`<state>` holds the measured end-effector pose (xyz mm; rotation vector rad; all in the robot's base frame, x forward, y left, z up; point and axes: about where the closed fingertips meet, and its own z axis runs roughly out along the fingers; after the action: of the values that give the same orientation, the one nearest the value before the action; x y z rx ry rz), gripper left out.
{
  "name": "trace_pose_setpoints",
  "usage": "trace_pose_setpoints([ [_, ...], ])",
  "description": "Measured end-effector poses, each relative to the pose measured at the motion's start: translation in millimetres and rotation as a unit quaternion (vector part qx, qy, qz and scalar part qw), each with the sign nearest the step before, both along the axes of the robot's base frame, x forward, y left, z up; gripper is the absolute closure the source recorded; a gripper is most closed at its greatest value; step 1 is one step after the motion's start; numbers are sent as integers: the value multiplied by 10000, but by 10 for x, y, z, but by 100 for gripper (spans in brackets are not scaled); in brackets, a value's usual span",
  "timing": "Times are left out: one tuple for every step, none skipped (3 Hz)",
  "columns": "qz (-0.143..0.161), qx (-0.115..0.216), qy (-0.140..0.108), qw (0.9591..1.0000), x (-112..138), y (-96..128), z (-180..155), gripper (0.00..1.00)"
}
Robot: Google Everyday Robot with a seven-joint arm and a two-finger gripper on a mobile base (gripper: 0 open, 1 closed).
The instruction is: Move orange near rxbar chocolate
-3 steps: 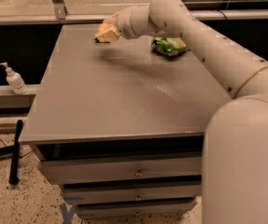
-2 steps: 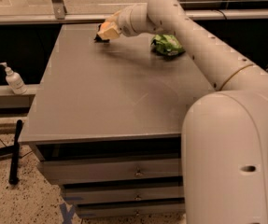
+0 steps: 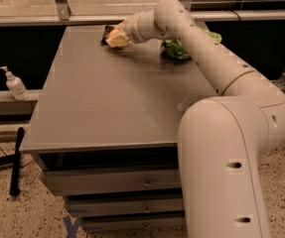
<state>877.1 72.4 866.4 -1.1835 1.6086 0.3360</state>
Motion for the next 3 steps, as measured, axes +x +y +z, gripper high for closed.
trace_pose_setpoints([
  [-2, 9, 203, 9998, -35, 6, -186, 100],
  [3, 8, 211, 9998, -50, 2, -184, 100],
  [68, -3, 247, 9997, -141, 10, -153, 82],
])
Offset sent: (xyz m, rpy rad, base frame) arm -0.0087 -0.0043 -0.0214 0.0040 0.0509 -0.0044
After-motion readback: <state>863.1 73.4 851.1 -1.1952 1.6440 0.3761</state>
